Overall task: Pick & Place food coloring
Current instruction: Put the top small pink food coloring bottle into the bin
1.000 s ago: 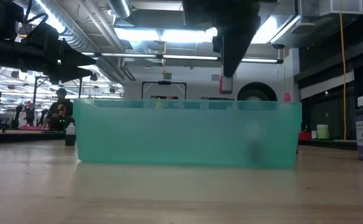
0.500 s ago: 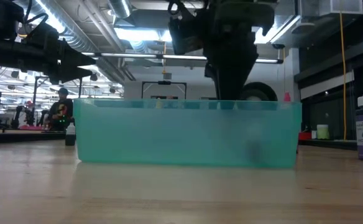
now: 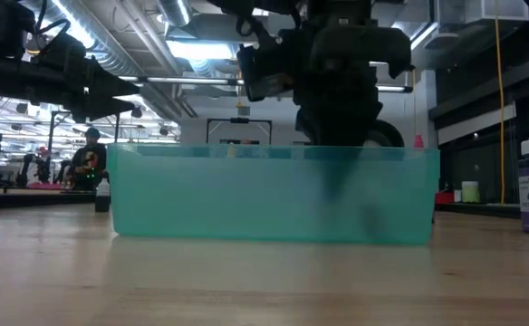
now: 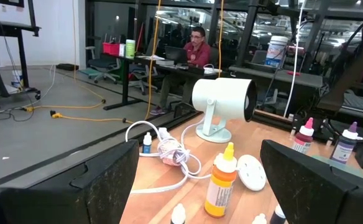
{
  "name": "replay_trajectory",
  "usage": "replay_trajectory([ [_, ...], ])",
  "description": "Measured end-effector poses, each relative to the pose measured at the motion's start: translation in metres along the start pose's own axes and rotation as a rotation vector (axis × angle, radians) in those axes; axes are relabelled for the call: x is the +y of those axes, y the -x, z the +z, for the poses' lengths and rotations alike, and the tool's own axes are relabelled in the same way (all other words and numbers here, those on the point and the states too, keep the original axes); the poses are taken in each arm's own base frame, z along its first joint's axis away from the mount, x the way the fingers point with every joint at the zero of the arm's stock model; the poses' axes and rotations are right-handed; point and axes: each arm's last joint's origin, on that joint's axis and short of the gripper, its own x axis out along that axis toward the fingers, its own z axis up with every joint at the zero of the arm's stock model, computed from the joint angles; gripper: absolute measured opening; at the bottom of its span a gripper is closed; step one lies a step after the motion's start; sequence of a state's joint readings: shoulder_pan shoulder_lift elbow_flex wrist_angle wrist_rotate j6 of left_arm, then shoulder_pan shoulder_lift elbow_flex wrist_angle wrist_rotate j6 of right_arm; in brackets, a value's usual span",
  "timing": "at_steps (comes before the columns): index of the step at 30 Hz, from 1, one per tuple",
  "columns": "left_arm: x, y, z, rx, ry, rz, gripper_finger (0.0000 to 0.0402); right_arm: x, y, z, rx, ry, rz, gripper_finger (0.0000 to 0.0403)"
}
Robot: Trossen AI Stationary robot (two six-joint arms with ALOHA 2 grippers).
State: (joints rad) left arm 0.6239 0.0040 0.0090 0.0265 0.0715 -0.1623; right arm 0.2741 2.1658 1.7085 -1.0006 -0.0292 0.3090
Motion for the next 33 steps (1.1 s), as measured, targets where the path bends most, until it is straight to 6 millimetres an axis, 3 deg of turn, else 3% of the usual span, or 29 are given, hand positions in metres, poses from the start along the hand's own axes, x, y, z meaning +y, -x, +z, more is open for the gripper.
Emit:
replay_trajectory([
  [24,0.0,0.0,0.0,0.001,0.0,0.0,0.0333,-0.002,-0.008,-0.007,0.031,0.0,-0.01,0.0075],
  [33,0.0,0.0,0.0,0.001,0.0,0.0,0.0333,-0.002,-0.013,-0.009,0.059,-0.01,-0.018,0.0115],
])
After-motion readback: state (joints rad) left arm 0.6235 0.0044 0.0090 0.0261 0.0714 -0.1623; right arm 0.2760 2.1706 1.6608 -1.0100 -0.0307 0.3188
